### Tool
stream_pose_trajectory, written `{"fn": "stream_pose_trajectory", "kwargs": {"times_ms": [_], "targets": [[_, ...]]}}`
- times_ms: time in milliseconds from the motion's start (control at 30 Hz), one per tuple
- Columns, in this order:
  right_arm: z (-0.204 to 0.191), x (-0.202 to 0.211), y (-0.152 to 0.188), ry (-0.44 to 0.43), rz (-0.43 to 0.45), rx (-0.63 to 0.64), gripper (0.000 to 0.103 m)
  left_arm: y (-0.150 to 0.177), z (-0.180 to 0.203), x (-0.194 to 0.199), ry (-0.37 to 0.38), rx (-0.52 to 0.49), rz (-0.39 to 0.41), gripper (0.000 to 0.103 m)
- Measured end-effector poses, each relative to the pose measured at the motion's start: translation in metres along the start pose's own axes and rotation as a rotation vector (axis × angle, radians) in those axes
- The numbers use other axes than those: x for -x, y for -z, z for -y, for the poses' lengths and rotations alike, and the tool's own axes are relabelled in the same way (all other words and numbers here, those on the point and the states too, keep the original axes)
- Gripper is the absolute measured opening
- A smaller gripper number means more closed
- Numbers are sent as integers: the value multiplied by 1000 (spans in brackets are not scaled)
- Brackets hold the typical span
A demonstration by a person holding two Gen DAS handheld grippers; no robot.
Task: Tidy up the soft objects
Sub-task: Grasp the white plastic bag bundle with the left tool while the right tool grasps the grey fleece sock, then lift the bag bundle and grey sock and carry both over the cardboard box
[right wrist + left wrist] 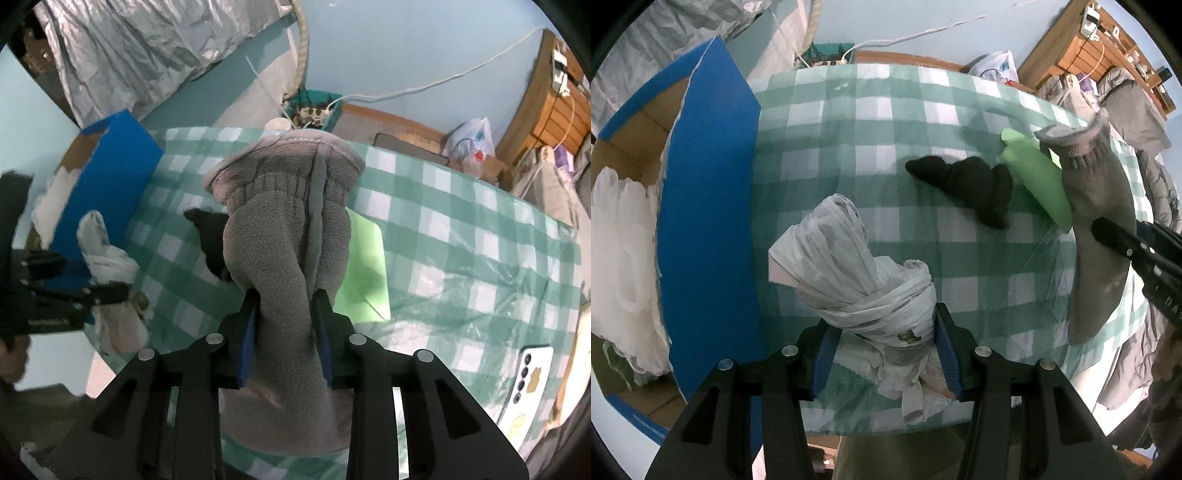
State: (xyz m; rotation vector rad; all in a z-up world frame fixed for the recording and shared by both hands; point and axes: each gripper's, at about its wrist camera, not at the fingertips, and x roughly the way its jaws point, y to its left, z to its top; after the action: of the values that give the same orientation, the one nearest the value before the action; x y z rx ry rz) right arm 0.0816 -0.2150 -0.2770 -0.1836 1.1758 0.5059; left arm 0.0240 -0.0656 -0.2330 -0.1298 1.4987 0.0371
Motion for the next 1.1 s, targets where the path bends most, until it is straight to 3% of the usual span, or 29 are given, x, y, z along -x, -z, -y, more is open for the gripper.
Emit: {"fn": "stream_pose_trajectory", "kwargs": {"times_ms": [600,1100], "targets": [[-20,8,20,-10,30,-67,28,9,10,10,-6,-59,19,50],[-40,44,10,3,80,-45,28,22,-8,56,-13,-58,118,50]]}}
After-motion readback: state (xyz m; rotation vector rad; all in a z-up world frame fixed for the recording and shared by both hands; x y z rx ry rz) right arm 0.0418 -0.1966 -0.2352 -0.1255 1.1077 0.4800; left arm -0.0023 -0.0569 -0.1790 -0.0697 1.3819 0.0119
